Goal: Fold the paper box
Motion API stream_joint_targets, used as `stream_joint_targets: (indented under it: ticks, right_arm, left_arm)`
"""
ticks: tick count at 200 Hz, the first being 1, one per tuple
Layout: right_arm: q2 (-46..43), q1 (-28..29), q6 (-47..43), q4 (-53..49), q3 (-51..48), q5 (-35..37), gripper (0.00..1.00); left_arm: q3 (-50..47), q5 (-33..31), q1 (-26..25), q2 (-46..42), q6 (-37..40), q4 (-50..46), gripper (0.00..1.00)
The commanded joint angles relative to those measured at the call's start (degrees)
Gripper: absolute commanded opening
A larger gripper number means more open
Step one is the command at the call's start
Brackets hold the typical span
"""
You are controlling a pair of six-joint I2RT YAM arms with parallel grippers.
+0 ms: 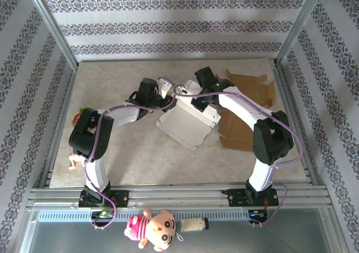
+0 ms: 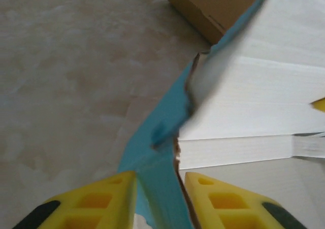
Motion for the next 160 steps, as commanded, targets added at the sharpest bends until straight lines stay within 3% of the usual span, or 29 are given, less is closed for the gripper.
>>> stream_joint_targets:
  ticks: [1, 31, 62, 83, 114, 160]
  right_arm:
    - [-0.5, -0.8, 1.8, -0.2, 0.1, -5.2, 0.13]
    - [-0.3, -1.4, 3.7, -1.2, 1.9, -7.7, 0.21]
    - [-3.3, -1.6, 4.5, -0.3, 2.2, -9.1, 0.43]
    - [-4.9, -1.6, 3.4, 0.7, 2.0, -8.5, 0.49]
    - [-5.8, -1.4, 2.0, 2.8, 1.8, -8.9, 0.45]
    - [-4.2, -1.0, 1.5, 3.3, 1.3, -13.1, 0.15]
  left_arm:
    - [2.8, 0.0, 0.2, 2.6, 3.3, -1.9, 0.22]
    - [3.6, 1.7, 0.3, 4.2, 0.3, -0.3, 0.0]
    - [3.4, 2.2, 0.2, 4.0, 0.3, -0.8, 0.0]
    - [4.6, 3.0, 0.2, 4.2, 1.0, -3.1, 0.0]
    - [6.2, 3.2, 0.2, 4.5, 1.5, -6.2, 0.0]
    - [8.4, 3.6, 0.2, 5.4, 1.5, -9.3, 0.0]
